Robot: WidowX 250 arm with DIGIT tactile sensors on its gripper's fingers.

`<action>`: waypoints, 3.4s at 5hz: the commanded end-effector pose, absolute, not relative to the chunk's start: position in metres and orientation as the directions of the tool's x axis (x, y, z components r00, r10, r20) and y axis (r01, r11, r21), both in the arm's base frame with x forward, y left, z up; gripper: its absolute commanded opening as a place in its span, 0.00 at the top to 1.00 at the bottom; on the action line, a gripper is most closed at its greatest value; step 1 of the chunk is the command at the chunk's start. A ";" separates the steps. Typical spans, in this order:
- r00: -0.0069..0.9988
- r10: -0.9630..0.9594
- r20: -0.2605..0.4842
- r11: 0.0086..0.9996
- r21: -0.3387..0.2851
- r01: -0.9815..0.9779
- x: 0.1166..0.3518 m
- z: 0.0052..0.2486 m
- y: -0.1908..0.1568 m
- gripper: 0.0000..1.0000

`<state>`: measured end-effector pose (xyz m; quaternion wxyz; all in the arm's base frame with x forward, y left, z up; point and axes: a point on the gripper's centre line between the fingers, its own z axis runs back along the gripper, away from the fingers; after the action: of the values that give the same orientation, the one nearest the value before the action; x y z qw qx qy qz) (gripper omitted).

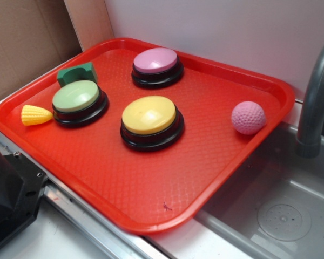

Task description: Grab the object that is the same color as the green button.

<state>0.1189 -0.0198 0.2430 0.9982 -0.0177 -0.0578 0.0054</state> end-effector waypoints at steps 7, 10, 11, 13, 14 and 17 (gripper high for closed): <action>0.991 -0.099 0.090 0.990 0.106 0.089 0.239 0.084 0.145 0.00; 0.989 -0.142 0.049 0.989 0.033 0.141 0.245 0.032 0.151 0.00; 0.991 -0.128 0.044 0.992 0.025 0.127 0.246 0.023 0.141 0.01; 0.991 -0.119 0.069 0.993 0.031 0.117 0.245 0.049 0.130 1.00; 0.994 -0.063 0.089 0.998 0.031 0.061 0.238 0.095 0.124 1.00; 0.990 -0.018 0.143 1.000 0.015 0.016 0.229 0.163 0.096 0.87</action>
<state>0.2197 0.0979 0.1462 0.9988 -0.0045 -0.0485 -0.0031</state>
